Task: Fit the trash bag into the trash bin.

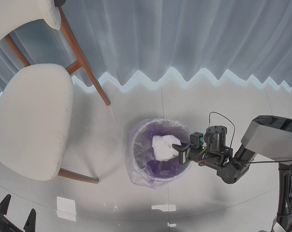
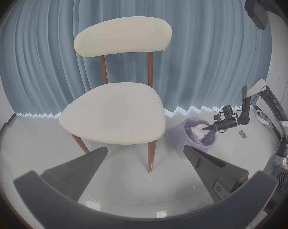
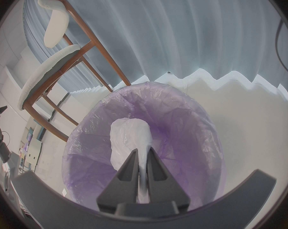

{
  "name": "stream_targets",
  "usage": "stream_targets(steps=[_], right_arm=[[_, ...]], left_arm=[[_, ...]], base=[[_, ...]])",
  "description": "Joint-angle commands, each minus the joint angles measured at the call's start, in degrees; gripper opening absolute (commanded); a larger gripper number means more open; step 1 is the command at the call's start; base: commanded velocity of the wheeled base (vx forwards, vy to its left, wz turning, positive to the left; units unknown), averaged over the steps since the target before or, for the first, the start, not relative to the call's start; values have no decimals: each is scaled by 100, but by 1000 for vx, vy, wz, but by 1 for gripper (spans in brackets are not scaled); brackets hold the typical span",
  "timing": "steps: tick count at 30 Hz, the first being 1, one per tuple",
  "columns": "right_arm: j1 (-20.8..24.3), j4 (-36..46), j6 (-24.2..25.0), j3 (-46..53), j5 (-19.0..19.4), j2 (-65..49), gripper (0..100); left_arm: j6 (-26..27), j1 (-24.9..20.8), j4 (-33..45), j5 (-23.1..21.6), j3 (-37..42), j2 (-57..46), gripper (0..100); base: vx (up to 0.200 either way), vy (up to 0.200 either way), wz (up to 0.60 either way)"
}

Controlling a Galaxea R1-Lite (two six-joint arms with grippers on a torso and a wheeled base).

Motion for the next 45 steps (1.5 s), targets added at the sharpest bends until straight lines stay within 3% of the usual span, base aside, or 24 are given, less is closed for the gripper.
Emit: stream_targets(steps=[1, 2, 3, 7, 13, 20, 22, 23, 29, 32, 33, 34, 35, 39, 45], right_arm=[[2, 5, -60, 17, 2, -73, 0], [2, -4, -95, 43, 2, -99, 0], [2, -4, -113, 52, 2, -108, 100], [11, -74, -113, 26, -7, -196, 100], [-7, -980, -25, 70, -16, -618, 100], [-244, -707, 503, 1010, -33, -2305, 100], [-244, -707, 503, 1010, -33, -2305, 100], [-464, -575, 520, 1415, -51, -3026, 100], [-991, -399, 511, 1907, -51, -4274, 100], [-1378, 260, 520, 1907, -42, -5056, 100], [-1641, 954, 564, 1889, -42, -5662, 100], [-1641, 954, 564, 1889, -42, -5662, 100], [-1808, 1675, 678, 1933, -42, -6313, 100], [-1835, 2800, 740, 2030, -42, -7508, 100], [-2019, 3617, 705, 2030, -156, -8519, 100]], left_arm=[[0, 0, 1, -2, 99, -85, 100], [0, 0, 1, -2, 99, -85, 100], [0, 0, -8, -2, 99, -85, 100], [0, 0, -8, -2, 99, -85, 100], [0, 0, -8, -2, 99, -85, 100], [0, 0, -17, -11, 99, -85, 100], [0, 0, -17, -11, 99, -85, 100], [0, 0, -17, -2, 99, -85, 100], [-27, 0, -25, -2, 99, -85, 100], [-18, 0, -34, -2, 99, -85, 100], [-27, 0, -25, -2, 99, -85, 100], [-27, 0, -25, -2, 99, -85, 100], [-18, 0, -25, -2, 99, -85, 100], [-18, 0, -25, -2, 99, -85, 100], [-18, 0, -25, -11, 99, -85, 100]], base=[[0, 0, 0], [0, 0, 0], [0, 0, 0], [0, 0, 0], [0, 0, 0], [0, 0, 0], [0, 0, 0], [0, 0, 0], [0, 0, 0], [0, 0, 0], [0, 0, 0], [0, 0, 0], [0, 0, 0], [0, 0, 0], [0, 0, 0]])
